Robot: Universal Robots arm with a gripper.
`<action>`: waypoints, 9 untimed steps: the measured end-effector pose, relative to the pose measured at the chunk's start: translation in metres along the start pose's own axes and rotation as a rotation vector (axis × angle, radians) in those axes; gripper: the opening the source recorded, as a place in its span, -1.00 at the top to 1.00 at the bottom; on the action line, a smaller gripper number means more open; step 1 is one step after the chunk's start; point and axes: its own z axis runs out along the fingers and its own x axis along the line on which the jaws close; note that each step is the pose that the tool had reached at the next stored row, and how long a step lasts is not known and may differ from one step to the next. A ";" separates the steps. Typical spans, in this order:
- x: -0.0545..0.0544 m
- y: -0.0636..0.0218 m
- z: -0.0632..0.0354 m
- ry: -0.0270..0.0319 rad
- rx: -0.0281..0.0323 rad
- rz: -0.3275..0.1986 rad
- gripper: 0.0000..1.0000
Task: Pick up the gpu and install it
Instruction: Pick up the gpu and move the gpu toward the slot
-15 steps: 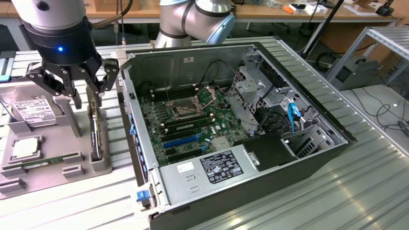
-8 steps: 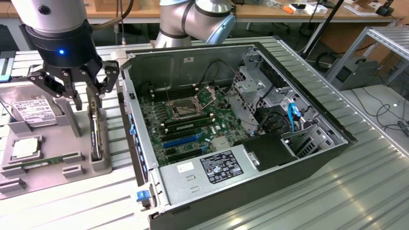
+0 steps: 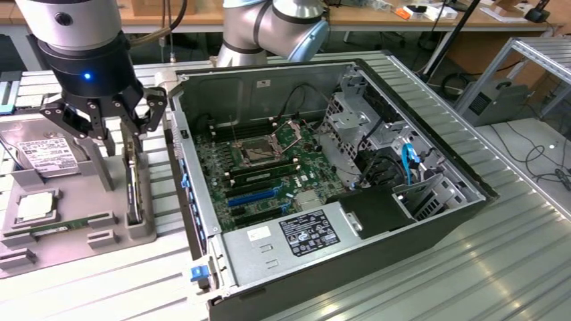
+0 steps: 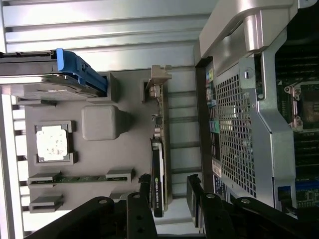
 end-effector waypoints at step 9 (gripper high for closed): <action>0.000 -0.0002 0.0051 0.0001 0.0000 0.000 0.16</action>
